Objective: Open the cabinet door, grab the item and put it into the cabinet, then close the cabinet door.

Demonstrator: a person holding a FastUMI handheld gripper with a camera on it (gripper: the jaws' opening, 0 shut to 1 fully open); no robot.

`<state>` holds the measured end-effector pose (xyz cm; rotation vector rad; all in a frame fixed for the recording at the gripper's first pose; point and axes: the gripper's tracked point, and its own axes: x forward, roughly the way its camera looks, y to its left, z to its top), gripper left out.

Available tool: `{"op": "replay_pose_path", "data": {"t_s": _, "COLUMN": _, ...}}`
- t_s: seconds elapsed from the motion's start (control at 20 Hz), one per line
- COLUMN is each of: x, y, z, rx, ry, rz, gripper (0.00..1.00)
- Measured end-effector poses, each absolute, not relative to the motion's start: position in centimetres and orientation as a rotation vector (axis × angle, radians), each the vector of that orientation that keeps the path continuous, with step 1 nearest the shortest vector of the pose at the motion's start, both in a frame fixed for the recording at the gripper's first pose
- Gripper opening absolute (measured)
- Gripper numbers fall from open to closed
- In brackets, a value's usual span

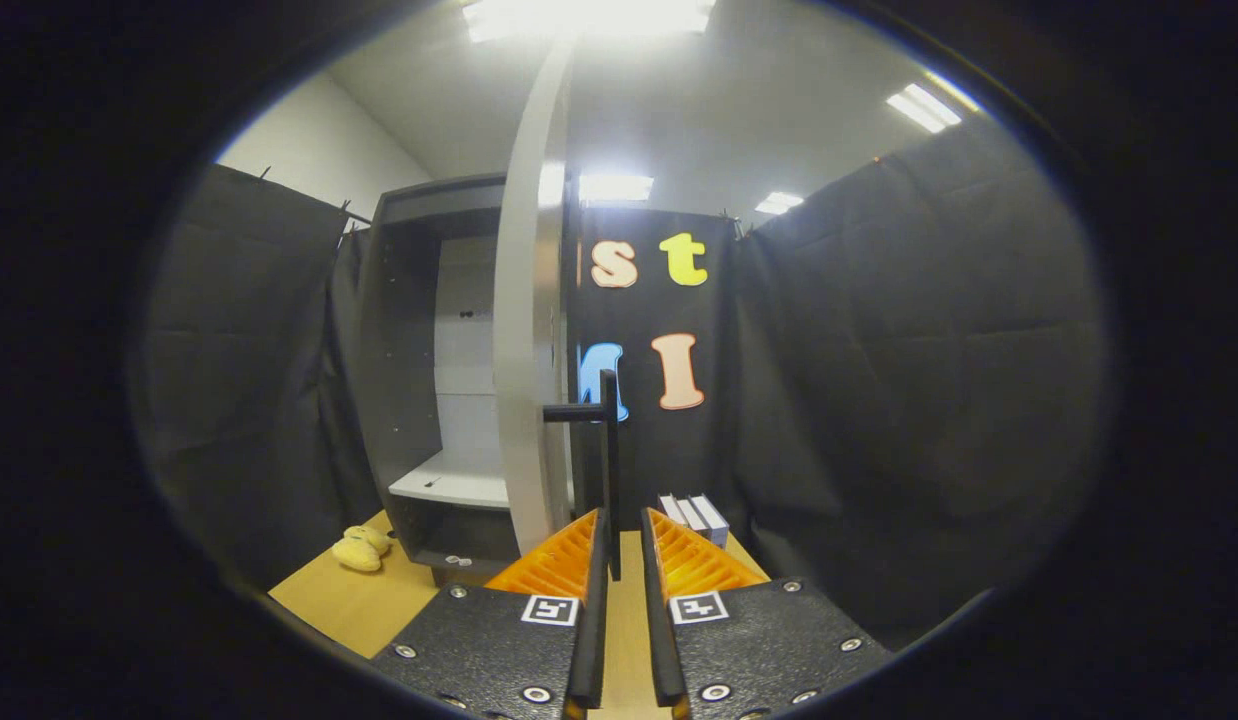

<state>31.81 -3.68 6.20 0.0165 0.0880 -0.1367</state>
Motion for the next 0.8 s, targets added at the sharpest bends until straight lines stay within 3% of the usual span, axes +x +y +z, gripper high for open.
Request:
{"op": "replay_pose_path", "data": {"t_s": 0.1, "x": 31.5, "y": -4.0, "z": 7.6, "rx": -0.019, "ry": 0.009, "rz": -0.193, "gripper": 0.28}}
{"op": "replay_pose_path", "data": {"t_s": 0.2, "x": 30.5, "y": -3.5, "z": 8.8, "rx": -0.044, "ry": -0.07, "rz": -0.232, "gripper": 0.49}}
{"op": "replay_pose_path", "data": {"t_s": 0.25, "x": 29.8, "y": -3.1, "z": 9.1, "rx": -0.053, "ry": -0.105, "rz": -0.25, "gripper": 0.67}}
{"op": "replay_pose_path", "data": {"t_s": 0.35, "x": 28.9, "y": -2.0, "z": 9.5, "rx": -0.057, "ry": -0.161, "rz": -0.283, "gripper": 0.88}}
{"op": "replay_pose_path", "data": {"t_s": 0.8, "x": 27.2, "y": 8.2, "z": 3.9, "rx": -0.003, "ry": -0.141, "rz": -0.196, "gripper": 0.93}}
